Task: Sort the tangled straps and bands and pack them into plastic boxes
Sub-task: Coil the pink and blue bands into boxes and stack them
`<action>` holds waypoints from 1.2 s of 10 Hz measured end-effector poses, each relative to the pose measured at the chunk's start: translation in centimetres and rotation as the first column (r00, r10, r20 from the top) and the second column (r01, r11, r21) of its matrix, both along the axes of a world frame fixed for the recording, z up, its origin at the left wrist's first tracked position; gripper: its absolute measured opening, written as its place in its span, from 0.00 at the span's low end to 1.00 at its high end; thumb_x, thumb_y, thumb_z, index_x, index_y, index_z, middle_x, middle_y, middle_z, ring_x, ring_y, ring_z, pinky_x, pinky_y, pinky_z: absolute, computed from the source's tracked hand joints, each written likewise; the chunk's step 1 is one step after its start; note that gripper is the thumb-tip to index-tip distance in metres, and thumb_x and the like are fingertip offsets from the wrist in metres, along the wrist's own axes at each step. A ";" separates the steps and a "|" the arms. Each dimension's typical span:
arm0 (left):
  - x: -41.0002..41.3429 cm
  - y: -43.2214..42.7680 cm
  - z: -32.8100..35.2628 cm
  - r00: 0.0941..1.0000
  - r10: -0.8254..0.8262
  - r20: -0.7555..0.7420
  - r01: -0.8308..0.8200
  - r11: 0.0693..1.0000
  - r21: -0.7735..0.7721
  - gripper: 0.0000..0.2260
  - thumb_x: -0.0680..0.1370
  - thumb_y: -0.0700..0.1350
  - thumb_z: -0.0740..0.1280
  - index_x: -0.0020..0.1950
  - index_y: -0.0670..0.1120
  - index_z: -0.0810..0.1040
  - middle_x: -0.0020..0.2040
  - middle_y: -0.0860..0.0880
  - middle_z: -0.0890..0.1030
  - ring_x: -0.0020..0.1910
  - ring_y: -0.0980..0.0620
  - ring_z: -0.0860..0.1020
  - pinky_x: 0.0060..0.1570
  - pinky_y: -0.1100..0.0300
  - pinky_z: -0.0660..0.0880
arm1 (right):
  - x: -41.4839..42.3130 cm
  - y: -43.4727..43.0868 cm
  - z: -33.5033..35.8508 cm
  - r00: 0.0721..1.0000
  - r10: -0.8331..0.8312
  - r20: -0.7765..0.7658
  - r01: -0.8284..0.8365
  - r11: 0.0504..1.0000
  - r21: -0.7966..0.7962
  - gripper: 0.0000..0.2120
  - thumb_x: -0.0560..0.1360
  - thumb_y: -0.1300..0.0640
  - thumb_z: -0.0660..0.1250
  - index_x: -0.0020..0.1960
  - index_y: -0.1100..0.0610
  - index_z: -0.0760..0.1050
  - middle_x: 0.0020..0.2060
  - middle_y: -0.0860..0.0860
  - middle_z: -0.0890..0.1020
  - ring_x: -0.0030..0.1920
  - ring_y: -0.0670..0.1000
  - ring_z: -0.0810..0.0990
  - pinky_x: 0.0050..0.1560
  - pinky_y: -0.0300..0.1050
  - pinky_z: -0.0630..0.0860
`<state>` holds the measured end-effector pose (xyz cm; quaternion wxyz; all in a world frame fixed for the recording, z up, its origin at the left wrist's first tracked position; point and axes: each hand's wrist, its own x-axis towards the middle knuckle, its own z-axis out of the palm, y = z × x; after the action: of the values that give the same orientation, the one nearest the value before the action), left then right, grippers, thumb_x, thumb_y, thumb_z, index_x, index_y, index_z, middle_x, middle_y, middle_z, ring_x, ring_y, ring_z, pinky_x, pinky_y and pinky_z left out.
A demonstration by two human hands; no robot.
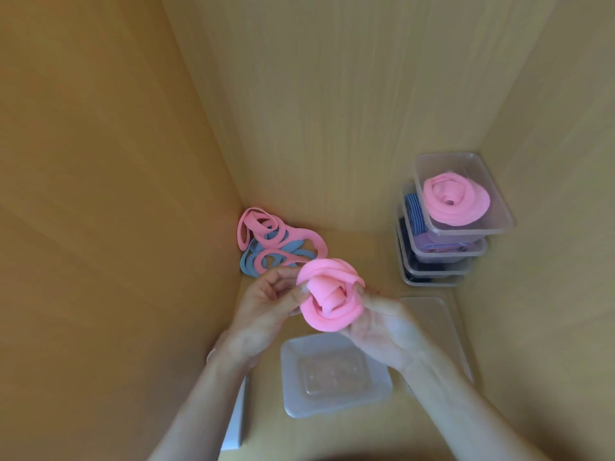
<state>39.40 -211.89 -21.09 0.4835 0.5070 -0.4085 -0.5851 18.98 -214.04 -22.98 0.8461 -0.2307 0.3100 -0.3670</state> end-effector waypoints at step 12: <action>-0.2 8.4 -7.1 0.618 -0.027 0.786 0.217 0.966 -0.138 0.19 0.74 0.61 0.68 0.65 0.63 0.72 0.71 0.64 0.67 0.73 0.61 0.63 0.68 0.56 0.67 | 0.4 5.6 -6.5 0.280 -0.094 -0.955 -0.308 0.934 -0.182 0.07 0.78 0.52 0.69 0.44 0.54 0.77 0.40 0.51 0.84 0.41 0.52 0.81 0.41 0.47 0.76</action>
<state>39.17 -203.48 -28.20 0.2710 0.6240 -0.6725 -0.2915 19.39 -208.39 -29.50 0.4633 -0.5630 0.6691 -0.1440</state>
